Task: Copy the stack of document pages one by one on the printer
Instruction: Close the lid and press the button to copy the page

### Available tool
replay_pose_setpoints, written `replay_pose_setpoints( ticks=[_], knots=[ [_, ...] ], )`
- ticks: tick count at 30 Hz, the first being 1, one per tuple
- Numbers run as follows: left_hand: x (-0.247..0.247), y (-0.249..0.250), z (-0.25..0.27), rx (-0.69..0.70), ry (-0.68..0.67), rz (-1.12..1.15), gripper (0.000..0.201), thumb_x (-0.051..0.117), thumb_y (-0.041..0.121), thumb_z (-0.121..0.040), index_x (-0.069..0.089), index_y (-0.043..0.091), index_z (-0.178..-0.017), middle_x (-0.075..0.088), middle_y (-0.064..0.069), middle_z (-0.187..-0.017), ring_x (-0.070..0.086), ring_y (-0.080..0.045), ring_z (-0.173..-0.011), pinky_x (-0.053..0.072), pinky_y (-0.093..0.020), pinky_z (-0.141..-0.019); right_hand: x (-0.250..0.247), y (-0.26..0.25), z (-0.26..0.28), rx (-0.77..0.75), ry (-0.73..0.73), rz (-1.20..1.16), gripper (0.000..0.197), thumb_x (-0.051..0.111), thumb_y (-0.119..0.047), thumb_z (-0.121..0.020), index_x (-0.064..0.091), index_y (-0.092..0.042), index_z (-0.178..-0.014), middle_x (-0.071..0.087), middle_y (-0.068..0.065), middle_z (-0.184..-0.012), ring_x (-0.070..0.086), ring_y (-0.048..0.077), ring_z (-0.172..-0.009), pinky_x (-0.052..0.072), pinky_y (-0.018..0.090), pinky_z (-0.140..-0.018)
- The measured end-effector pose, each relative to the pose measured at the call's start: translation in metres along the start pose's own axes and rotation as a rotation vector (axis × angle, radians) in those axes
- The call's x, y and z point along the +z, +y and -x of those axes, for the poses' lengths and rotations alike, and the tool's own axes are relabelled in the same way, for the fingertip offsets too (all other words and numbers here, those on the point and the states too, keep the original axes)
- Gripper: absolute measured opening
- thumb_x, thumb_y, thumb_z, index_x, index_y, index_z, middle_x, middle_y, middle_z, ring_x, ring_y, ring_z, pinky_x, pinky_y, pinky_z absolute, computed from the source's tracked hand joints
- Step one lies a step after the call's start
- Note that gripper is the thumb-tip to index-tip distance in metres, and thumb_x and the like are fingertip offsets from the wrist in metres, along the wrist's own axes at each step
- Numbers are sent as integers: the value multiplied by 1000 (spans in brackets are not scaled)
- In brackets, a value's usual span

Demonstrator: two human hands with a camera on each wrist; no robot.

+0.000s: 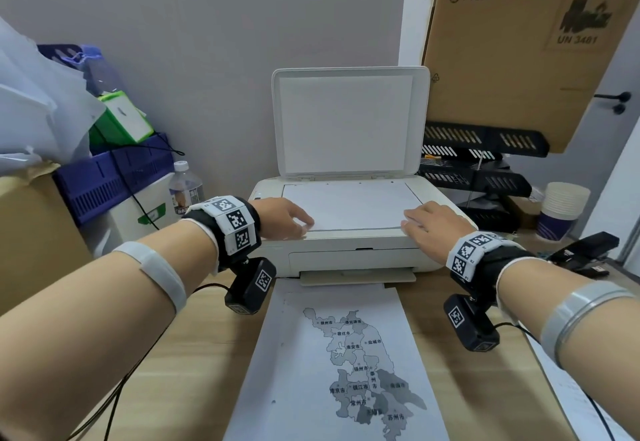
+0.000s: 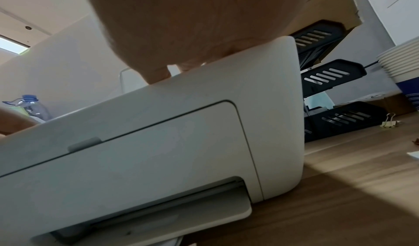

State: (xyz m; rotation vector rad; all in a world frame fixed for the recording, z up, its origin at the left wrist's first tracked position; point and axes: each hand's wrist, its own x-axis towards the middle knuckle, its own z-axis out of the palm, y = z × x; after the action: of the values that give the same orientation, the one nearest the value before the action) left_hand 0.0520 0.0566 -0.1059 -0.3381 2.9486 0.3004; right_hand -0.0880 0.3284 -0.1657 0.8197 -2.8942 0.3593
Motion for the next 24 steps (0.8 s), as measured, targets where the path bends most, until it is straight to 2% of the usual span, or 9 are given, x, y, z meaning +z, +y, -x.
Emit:
replay_pose_setpoints(
  ticks=[5,9,11,14,16,17,20,22,24],
  knots=[
    [-7,-1,1,7,-47,36,37,51,43,-98,55,43,-135,53,6,-141,53,-13,-118,37,-29,-106,-5,-1,-1,-12,-20,39,42,31,-48,-99,55,-24,-124,48,5,-132,43,24,-120,38,42,-102],
    [-17,-8,-6,21,-63,89,35,55,43,-97,59,40,-132,58,11,-136,52,-11,-124,35,-28,-108,-20,-14,-7,-21,1,62,55,33,-55,-99,45,-23,-143,40,5,-145,36,24,-135,35,44,-108],
    [-28,-13,-12,37,-41,173,32,56,37,-97,62,34,-129,61,10,-131,56,-11,-122,38,-28,-104,-32,-26,-17,-50,33,5,57,35,-54,-100,41,-22,-146,35,6,-150,32,24,-140,30,43,-113],
    [-52,-26,-36,-5,123,404,27,57,30,-98,65,25,-123,67,5,-118,69,-10,-100,53,-32,-85,-53,-48,-38,-105,81,-100,53,40,-49,-100,45,-19,-144,36,10,-148,34,26,-139,26,39,-114],
    [-70,-36,-61,-79,305,610,26,59,24,-96,64,18,-121,68,-2,-112,73,-10,-76,56,-27,-67,-66,-63,-56,-120,97,-159,49,44,-46,-100,47,-20,-141,36,10,-147,38,26,-136,27,37,-114],
    [-79,-39,-72,-115,382,729,29,61,21,-95,60,16,-124,67,-7,-111,71,-12,-70,55,-27,-63,-72,-70,-65,-124,105,-185,47,45,-45,-100,47,-21,-141,36,10,-146,39,26,-135,27,36,-113],
    [-102,-42,-101,-136,455,1080,60,62,11,-94,35,18,-148,59,-14,-120,67,-22,-77,55,-35,-73,-87,-88,-91,-134,118,-224,48,48,-45,-98,45,-24,-141,34,7,-146,47,23,-123,34,33,-105],
    [-112,-40,-116,-107,450,1217,74,60,8,-95,20,22,-155,53,-16,-134,67,-28,-90,55,-40,-84,-96,-98,-105,-137,135,-207,49,52,-43,-97,44,-24,-141,33,6,-146,49,22,-116,37,32,-99],
    [-117,-37,-128,-67,429,1290,77,59,7,-95,15,23,-156,49,-14,-142,67,-30,-97,55,-41,-87,-104,-104,-118,-144,165,-182,52,57,-40,-95,42,-24,-142,32,6,-146,49,23,-117,37,32,-100]
  ],
)
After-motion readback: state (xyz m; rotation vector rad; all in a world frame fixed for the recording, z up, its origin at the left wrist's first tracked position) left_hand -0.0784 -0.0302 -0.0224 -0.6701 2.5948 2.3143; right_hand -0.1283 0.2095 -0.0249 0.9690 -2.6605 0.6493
